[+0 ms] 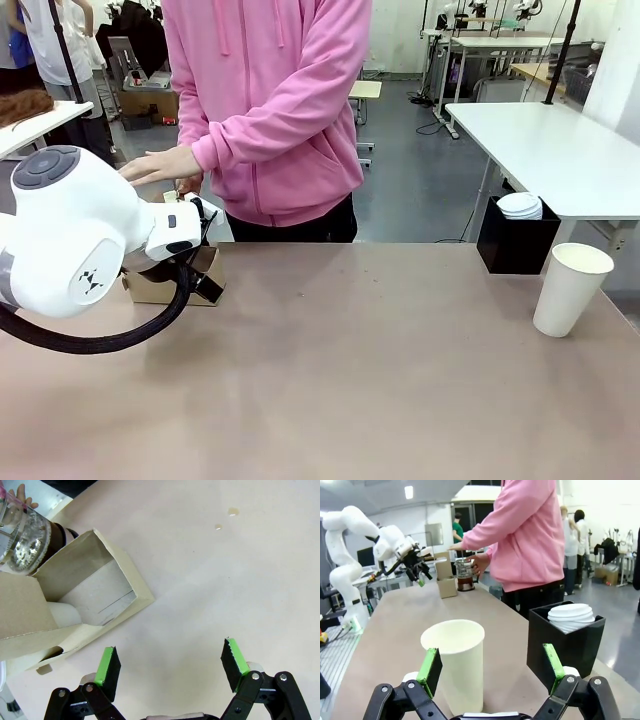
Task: Pour a drink into a cup and package it in a carrier.
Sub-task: Pick up the 600 ml Paper Cup and place it in the middle top area of the table.
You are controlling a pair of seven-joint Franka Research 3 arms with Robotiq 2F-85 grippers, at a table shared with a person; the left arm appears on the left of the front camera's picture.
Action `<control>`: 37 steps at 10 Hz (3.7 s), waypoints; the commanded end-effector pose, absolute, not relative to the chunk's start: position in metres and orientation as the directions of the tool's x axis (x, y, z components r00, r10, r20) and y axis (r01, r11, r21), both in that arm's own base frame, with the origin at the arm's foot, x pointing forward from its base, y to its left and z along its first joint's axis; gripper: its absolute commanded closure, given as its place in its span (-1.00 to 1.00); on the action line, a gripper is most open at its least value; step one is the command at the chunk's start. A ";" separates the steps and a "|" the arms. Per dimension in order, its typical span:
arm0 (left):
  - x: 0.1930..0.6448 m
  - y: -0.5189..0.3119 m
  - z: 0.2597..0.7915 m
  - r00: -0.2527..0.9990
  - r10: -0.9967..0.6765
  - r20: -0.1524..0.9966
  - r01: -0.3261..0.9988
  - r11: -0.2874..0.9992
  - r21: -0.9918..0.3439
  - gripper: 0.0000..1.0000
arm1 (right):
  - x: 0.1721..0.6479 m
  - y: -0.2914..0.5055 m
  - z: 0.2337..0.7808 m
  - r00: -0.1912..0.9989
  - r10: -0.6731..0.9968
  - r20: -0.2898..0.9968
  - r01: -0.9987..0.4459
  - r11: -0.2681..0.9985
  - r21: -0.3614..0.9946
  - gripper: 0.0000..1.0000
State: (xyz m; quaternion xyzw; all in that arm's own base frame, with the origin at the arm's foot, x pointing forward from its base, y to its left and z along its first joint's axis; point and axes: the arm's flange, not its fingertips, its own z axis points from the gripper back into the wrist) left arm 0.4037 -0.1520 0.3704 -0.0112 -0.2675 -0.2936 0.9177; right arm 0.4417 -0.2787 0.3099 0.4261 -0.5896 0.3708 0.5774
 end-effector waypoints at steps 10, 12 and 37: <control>0.403 -0.152 0.371 0.684 -0.532 0.498 0.545 0.827 0.135 -1.00 | 0.429 -0.224 0.242 0.014 0.042 0.999 -0.955 0.297 0.001 -1.00; 0.403 -0.152 0.371 0.684 -0.532 0.498 0.545 0.827 0.135 -1.00 | 0.432 -0.212 0.240 0.036 0.029 0.999 -0.945 0.326 0.024 -1.00; 0.403 -0.152 0.371 0.684 -0.532 0.498 0.545 0.827 0.135 -1.00 | 0.477 -0.001 0.324 0.176 -0.088 0.980 -0.902 0.384 0.197 -0.60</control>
